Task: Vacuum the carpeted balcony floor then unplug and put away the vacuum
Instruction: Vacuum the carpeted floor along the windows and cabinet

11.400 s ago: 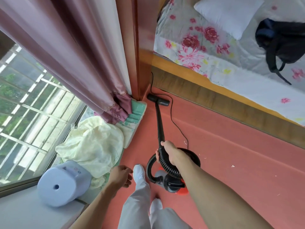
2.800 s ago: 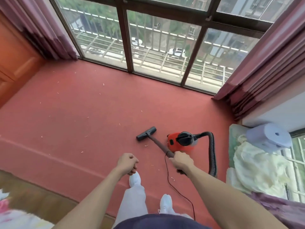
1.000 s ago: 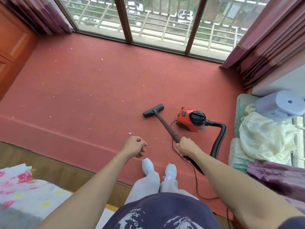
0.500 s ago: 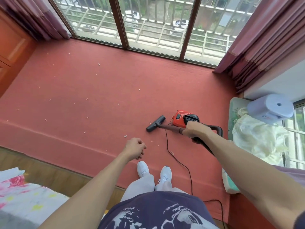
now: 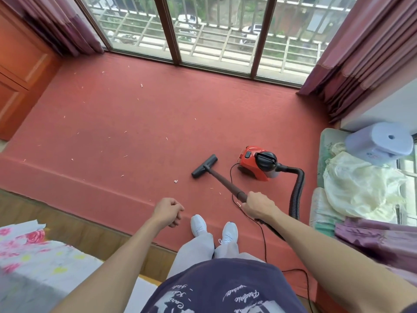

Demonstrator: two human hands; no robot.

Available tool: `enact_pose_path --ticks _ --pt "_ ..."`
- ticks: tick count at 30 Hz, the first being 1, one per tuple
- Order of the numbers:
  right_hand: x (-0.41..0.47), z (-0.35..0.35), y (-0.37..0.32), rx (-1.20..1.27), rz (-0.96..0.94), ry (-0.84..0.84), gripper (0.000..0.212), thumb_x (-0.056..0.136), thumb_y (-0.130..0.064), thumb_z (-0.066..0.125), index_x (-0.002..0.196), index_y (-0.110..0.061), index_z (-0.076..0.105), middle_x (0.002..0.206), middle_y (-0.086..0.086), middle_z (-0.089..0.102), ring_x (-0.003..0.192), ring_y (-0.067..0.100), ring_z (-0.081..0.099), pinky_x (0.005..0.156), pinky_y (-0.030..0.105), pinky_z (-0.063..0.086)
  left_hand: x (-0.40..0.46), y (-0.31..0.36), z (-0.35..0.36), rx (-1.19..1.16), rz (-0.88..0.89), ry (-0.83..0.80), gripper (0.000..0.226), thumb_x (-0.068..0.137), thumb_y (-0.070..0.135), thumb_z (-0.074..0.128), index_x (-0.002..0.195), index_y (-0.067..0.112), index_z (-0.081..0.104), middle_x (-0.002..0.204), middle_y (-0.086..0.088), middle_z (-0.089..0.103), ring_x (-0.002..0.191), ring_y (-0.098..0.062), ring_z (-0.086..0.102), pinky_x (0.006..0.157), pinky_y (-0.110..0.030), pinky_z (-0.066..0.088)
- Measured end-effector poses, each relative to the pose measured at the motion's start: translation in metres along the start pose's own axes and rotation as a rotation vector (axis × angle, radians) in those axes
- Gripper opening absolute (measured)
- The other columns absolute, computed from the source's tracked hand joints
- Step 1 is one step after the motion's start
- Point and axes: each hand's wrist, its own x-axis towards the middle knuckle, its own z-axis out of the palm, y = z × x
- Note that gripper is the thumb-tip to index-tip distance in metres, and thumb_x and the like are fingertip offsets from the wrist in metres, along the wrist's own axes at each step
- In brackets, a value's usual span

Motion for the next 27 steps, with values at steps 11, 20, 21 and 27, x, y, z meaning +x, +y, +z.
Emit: enact_pose_path --ticks 11,20,21,27 --pt "-0.035 -0.061 0.091 0.163 0.147 -0.018 0.022 0.082 -0.023 0.054 0.083 -0.002 0.062 0.055 0.009 0.062 0.037 0.022 0.052 0.044 0.024 0.047 -0.006 0.035 0.064 0.201 0.184 -0.192 0.017 0.088 0.006 0.047 0.085 0.005 0.065 0.069 -0.01 0.064 0.053 -0.022 0.058 0.051 -0.026 0.047" --pt "-0.067 -0.108 0.136 0.157 0.126 -0.019 0.018 0.079 -0.029 0.063 0.086 -0.019 0.077 0.065 0.004 0.063 0.054 0.018 0.056 0.058 0.029 0.048 -0.004 0.031 0.06 0.232 0.219 -0.243 0.018 0.089 0.006 0.047 0.089 0.005 0.065 0.072 -0.011 0.064 0.055 -0.023 0.059 0.053 -0.028 0.05" --pt "-0.069 -0.11 0.137 0.184 0.126 -0.028 0.016 0.08 -0.027 0.064 0.084 -0.019 0.077 0.062 0.005 0.061 0.051 0.019 0.055 0.056 0.029 0.048 -0.003 0.025 0.058 0.229 0.209 -0.245 0.017 0.089 0.006 0.047 0.088 0.005 0.064 0.072 -0.011 0.064 0.055 -0.023 0.059 0.053 -0.028 0.05" --pt "-0.075 -0.117 0.14 0.24 0.159 -0.058 0.014 0.084 -0.016 0.063 0.089 -0.008 0.073 0.056 0.012 0.051 0.043 0.023 0.047 0.047 0.029 0.045 0.006 -0.009 0.046 0.239 0.147 -0.236 0.019 0.088 0.004 0.046 0.088 0.004 0.065 0.069 -0.011 0.064 0.055 -0.025 0.06 0.056 -0.031 0.051"
